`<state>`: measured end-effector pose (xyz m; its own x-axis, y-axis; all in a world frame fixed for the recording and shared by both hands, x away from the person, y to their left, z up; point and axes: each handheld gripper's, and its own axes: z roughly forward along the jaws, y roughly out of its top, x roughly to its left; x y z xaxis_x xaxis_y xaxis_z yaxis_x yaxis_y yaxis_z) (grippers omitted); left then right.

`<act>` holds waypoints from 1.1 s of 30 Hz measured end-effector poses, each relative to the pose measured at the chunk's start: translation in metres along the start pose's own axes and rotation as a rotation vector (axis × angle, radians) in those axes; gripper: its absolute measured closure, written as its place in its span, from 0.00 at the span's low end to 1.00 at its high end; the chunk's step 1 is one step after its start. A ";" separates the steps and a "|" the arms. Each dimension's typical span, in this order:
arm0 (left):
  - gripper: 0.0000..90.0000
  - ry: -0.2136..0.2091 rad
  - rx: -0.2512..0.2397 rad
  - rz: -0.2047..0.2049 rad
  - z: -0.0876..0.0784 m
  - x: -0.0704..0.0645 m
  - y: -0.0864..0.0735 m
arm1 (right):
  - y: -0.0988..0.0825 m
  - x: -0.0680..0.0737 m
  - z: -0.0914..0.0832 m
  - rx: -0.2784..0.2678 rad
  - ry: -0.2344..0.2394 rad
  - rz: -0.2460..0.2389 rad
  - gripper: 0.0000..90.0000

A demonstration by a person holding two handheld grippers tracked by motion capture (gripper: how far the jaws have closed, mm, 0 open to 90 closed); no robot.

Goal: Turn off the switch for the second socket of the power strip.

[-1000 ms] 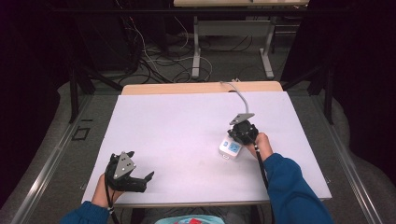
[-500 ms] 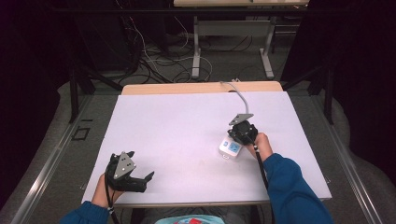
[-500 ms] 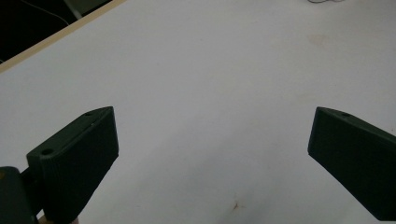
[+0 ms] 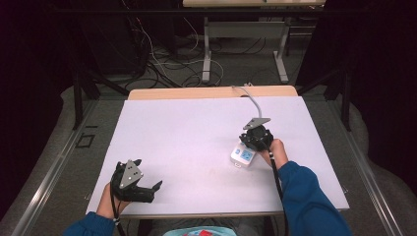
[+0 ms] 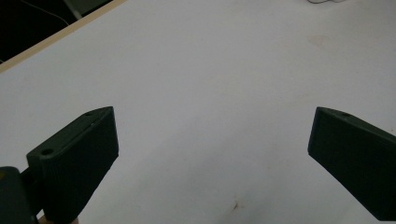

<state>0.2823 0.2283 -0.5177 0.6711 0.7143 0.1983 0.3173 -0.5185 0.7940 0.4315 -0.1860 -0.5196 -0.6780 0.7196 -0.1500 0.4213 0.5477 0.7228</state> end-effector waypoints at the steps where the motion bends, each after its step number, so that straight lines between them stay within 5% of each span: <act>1: 0.02 0.000 0.000 0.000 0.000 0.000 0.000 | -0.001 0.000 0.002 -0.053 -0.002 0.005 0.89; 4: 0.02 0.000 0.000 0.000 0.000 0.000 0.000 | 0.001 -0.001 -0.001 -0.028 -0.001 0.009 0.75; 6: 0.02 -0.001 -0.001 0.001 0.000 0.000 0.000 | 0.001 -0.003 -0.001 -0.030 0.033 0.041 0.48; 7: 0.02 0.000 -0.001 0.002 0.000 0.000 0.000 | 0.001 -0.003 -0.001 -0.030 0.033 0.041 0.48; 12: 0.02 -0.001 0.000 0.003 -0.001 0.000 0.000 | 0.001 -0.006 -0.006 -0.034 0.074 0.047 0.15; 21: 0.02 -0.001 0.003 0.005 -0.001 0.000 0.000 | 0.001 -0.006 -0.011 -0.054 0.114 0.046 0.00; 33: 0.02 -0.004 0.000 0.002 -0.001 0.000 0.000 | 0.001 -0.005 -0.016 -0.061 0.129 0.045 0.00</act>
<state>0.2817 0.2293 -0.5174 0.6745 0.7115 0.1971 0.3160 -0.5195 0.7939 0.4256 -0.1959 -0.5078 -0.7327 0.6799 -0.0313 0.4185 0.4864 0.7670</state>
